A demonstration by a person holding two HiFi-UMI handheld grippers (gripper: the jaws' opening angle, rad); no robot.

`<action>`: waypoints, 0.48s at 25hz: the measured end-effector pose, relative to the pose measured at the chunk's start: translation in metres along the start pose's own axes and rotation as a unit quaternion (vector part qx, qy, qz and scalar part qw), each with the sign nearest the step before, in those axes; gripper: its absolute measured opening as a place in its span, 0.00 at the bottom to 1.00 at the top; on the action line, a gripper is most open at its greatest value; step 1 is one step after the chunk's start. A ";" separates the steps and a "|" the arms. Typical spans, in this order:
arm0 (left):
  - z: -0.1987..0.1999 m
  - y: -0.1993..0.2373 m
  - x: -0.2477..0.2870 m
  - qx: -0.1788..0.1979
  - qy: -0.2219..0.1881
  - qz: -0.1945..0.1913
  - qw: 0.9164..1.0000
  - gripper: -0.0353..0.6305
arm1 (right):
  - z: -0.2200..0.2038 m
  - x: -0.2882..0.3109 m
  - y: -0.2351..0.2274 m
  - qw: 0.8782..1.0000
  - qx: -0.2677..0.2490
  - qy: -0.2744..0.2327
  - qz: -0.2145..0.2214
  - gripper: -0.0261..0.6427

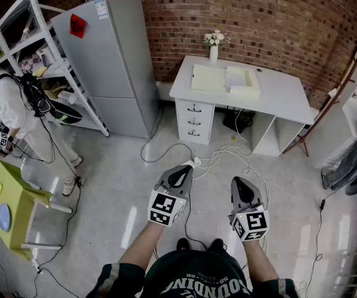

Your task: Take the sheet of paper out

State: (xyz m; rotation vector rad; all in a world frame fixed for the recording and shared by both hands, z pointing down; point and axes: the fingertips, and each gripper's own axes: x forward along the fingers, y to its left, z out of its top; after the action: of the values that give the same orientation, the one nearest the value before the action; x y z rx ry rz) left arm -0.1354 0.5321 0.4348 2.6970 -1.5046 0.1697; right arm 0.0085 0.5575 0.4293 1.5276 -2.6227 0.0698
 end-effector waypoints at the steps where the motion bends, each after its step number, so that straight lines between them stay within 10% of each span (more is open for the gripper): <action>1: -0.003 0.001 -0.003 -0.002 0.002 -0.006 1.000 0.07 | 0.002 0.000 0.003 1.000 0.000 -0.005 -0.006 0.14; 12: -0.006 0.016 -0.017 -0.010 -0.002 -0.032 0.999 0.07 | 0.005 0.003 0.013 0.999 -0.007 -0.010 -0.037 0.14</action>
State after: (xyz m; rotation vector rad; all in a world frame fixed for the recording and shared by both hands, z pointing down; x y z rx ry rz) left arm -0.1587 0.5384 0.4384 2.7274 -1.4109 0.1445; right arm -0.0050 0.5606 0.4248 1.6270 -2.5740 0.0308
